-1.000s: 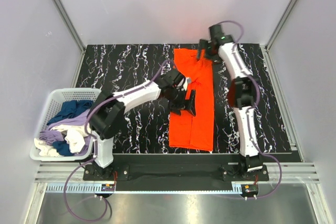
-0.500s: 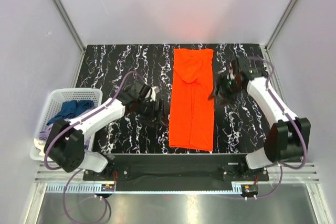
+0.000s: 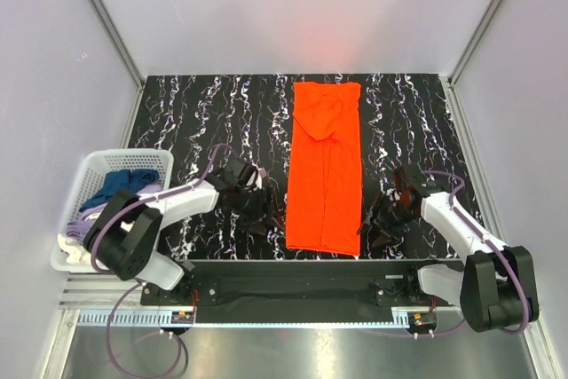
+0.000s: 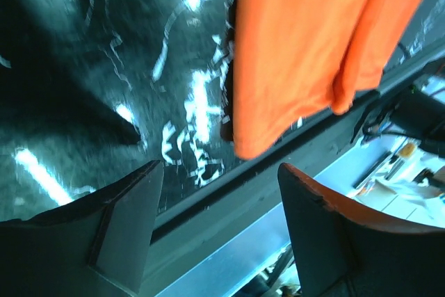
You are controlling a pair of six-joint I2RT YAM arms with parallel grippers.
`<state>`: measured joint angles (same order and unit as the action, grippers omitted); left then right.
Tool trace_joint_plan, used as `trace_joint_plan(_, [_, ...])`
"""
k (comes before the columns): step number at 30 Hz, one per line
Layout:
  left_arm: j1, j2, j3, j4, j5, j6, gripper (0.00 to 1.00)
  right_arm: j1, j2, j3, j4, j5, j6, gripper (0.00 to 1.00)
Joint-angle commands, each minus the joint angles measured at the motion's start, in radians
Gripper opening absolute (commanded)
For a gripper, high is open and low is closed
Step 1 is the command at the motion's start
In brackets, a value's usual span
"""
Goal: Fold and stack the t-shirts
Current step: Fold the tshirt
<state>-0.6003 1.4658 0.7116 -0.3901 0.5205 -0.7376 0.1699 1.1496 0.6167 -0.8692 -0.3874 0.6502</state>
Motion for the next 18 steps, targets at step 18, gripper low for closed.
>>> trace_joint_plan(18, [-0.15, 0.157, -0.004, 0.062, -0.089, -0.275, 0.63, 0.0, 0.03, -0.091, 0.118, 0.028, 0.068, 0.57])
